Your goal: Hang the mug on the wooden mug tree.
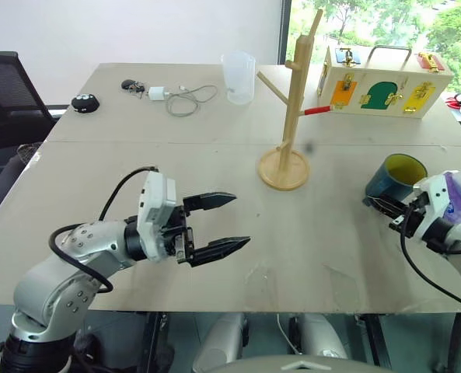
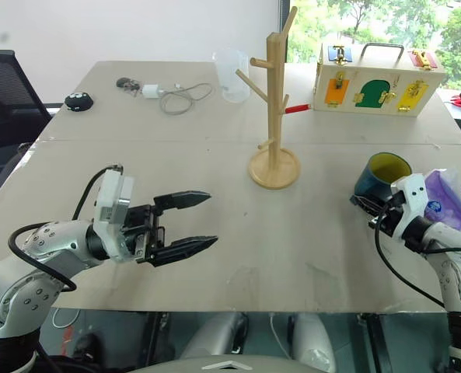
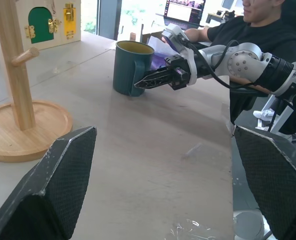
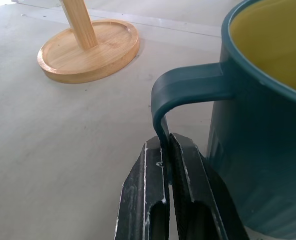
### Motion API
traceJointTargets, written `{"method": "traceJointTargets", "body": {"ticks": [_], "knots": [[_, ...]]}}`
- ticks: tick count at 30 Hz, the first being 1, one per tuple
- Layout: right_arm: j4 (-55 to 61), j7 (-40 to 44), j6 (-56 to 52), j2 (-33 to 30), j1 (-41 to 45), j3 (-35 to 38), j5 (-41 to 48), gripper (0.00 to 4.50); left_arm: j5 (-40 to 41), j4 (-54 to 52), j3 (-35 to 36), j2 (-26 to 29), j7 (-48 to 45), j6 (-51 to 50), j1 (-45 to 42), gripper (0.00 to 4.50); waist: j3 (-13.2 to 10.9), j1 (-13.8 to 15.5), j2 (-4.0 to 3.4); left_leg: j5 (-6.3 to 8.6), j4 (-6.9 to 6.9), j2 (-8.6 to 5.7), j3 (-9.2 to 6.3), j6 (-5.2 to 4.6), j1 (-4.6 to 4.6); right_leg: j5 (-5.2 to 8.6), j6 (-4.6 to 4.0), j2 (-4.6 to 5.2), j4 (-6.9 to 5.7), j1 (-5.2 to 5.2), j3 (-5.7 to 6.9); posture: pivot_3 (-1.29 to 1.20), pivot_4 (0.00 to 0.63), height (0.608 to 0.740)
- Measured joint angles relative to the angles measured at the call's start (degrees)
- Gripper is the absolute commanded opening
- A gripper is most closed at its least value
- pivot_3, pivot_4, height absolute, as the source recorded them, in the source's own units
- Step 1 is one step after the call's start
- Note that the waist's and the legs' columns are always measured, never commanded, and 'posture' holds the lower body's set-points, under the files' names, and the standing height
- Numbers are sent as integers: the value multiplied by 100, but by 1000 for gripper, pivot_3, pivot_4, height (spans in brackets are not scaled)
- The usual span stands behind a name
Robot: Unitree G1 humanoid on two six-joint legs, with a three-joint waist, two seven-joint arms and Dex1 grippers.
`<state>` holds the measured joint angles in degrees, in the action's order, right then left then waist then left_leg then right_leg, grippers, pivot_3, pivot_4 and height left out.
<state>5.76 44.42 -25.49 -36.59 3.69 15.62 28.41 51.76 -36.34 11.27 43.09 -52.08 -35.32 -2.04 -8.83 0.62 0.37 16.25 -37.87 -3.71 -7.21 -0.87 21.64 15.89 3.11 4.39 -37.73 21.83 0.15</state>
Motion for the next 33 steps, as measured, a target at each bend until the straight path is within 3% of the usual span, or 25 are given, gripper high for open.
{"method": "traceJointTargets", "body": {"ticks": [13, 23, 33], "knots": [[1062, -247, -743, -424, 1362, 36, 555, 61, -120, 172, 66, -423, 487, 380, -232, 4500, -8, -1, -10, 0, 0, 0, -2, 0, 6, -1, 1, 2, 4, 4, 2, 0, 150, 740], [1380, -282, -2067, -880, 2958, -590, 981, 61, -515, 328, 162, -809, 600, 1024, -161, 4500, -10, 1, -8, 0, 1, -1, -2, 0, 13, -1, 0, 6, 8, 11, 5, 0, 150, 740], [1385, -151, -2720, -1052, 3764, -1336, 954, 61, 229, 306, 626, -641, 352, 945, 253, 4500, -10, -7, -7, 0, 1, -1, 4, -1, 29, -1, 0, 9, 4, 34, 2, 0, 150, 740]]}}
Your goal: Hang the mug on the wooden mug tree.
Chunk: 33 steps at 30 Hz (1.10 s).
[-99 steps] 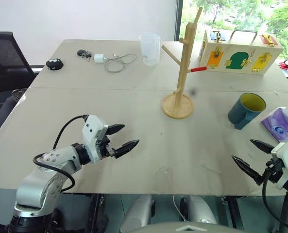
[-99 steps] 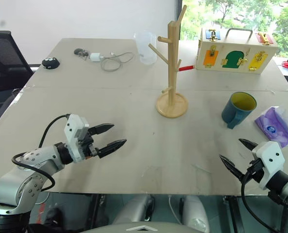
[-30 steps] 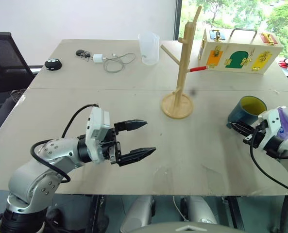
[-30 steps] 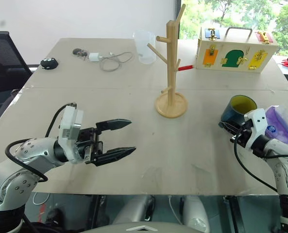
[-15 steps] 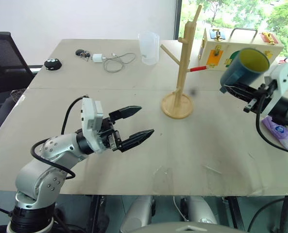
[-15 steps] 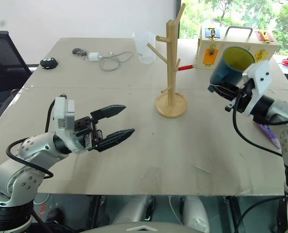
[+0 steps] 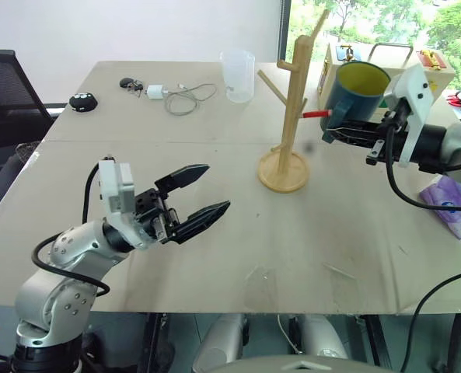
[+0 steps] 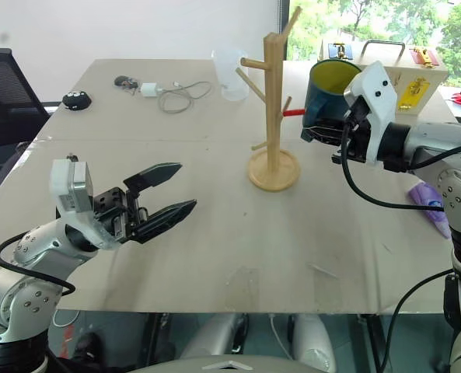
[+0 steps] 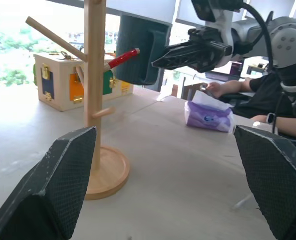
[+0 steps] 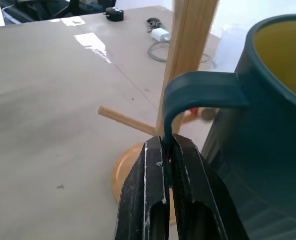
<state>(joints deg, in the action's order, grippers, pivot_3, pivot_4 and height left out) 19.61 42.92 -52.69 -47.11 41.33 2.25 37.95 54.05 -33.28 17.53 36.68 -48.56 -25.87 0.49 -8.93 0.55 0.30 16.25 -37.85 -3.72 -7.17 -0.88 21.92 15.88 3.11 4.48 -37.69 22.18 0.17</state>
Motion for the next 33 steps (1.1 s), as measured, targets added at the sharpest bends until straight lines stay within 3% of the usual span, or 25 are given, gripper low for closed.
{"method": "traceJointTargets", "body": {"ticks": [11, 12, 14, 18, 25, 29, 33], "knots": [[-535, 61, -44, 441, 598, -774, -508, 61, 42, -147, 10, 14, 109, -19, 133, 4500, 0, -50, 0, 0, 4, 0, 3, 0, 2, 0, -1, 0, -2, 7, -3, 0, 150, 740], [-608, 74, -88, 562, 606, -865, -518, 578, 41, -162, 9, 13, 146, -20, 154, 4500, 0, -66, 0, 0, 4, 0, 3, 0, 4, 0, 0, 0, -2, 9, -3, 0, 150, 740], [-608, 63, -85, 589, 603, -883, -532, 913, 41, -172, 9, 14, 167, -20, 156, 4500, 0, -64, 0, 0, 4, 0, 3, 0, 8, 0, 0, 1, -2, 14, -3, 0, 150, 740], [-289, 61, -81, 501, 324, -574, -447, 2851, 39, -221, 33, 22, 322, -49, 206, 4500, 0, -41, 1, 0, 5, -1, 0, 0, 12, 0, 0, 3, 4, 14, -1, 0, 150, 740], [778, 268, -117, 210, -745, 669, 414, 2851, 25, -232, -29, 91, 506, -270, 281, 4500, 0, -6, 1, 1, 7, 0, 8, -1, 4, -1, 0, 2, -6, 12, -7, 0, 150, 740], [1285, 299, -14, 129, -2113, 1642, 767, 2851, -1, -251, -94, 230, 604, -506, 452, 4500, 5, 40, 10, 2, 6, 0, 4, -3, 4, 0, 0, 2, 0, 5, -3, 0, 150, 740], [1362, 616, 896, 296, -4135, 2182, 289, 2851, -67, -218, -166, 323, 629, -653, 676, 4500, 6, 36, 11, 4, 7, -2, 11, -6, 3, 0, 1, 3, 1, 4, -7, 0, 150, 740]]}}
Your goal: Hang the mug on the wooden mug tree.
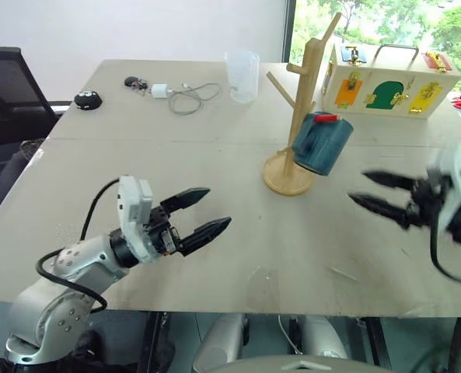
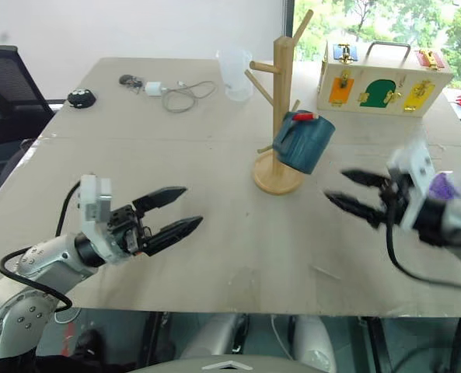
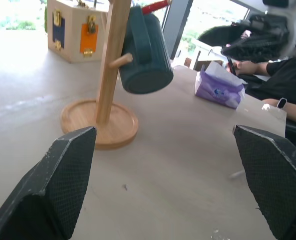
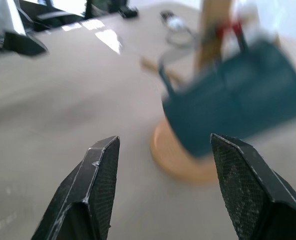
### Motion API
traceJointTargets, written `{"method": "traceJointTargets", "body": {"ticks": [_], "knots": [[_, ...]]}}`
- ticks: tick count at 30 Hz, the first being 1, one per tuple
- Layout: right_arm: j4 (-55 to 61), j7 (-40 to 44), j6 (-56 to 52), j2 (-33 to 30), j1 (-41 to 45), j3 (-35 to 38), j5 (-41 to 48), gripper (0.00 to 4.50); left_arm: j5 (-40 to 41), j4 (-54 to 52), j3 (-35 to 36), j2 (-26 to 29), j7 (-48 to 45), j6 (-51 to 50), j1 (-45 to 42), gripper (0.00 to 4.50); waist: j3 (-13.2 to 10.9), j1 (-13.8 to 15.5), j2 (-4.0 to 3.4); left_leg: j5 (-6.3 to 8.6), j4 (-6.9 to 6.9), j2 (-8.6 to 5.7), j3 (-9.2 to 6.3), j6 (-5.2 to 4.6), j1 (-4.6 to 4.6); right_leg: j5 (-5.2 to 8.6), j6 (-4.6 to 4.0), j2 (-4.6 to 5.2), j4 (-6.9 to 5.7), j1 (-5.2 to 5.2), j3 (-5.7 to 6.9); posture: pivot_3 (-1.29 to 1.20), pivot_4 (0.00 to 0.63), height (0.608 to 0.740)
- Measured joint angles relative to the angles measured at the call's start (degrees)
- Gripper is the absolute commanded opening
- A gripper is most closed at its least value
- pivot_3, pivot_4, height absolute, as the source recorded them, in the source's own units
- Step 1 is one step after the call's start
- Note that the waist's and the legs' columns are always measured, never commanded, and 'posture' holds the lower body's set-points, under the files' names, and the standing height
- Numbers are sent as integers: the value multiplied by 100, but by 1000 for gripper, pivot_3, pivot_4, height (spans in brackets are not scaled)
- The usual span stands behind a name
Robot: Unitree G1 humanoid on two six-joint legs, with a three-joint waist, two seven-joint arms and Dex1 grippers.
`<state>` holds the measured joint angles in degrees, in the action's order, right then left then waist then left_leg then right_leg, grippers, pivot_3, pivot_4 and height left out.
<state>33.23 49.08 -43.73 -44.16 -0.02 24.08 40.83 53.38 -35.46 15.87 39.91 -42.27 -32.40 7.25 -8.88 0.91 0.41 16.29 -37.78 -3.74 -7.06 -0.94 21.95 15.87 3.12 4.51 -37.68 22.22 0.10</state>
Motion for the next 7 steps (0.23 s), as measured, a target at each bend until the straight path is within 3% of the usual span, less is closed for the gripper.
{"method": "traceJointTargets", "body": {"ticks": [3, 7], "knots": [[-192, 210, 947, 239, -1003, 203, -543, 2851, -189, 30, 31, 81, -90, 6, 377, 4500, -1, -75, -5, 0, 3, 6, 30, 0, -25, 0, 0, -5, -15, -4, -28, 0, 150, 740], [-371, 334, 1621, 314, -1653, 351, -901, 2851, -474, 149, 97, 89, -222, 116, 715, 4500, 0, -106, -4, 8, 3, 11, 33, -13, -36, 1, 0, -11, -16, -12, -32, 0, 150, 740]]}}
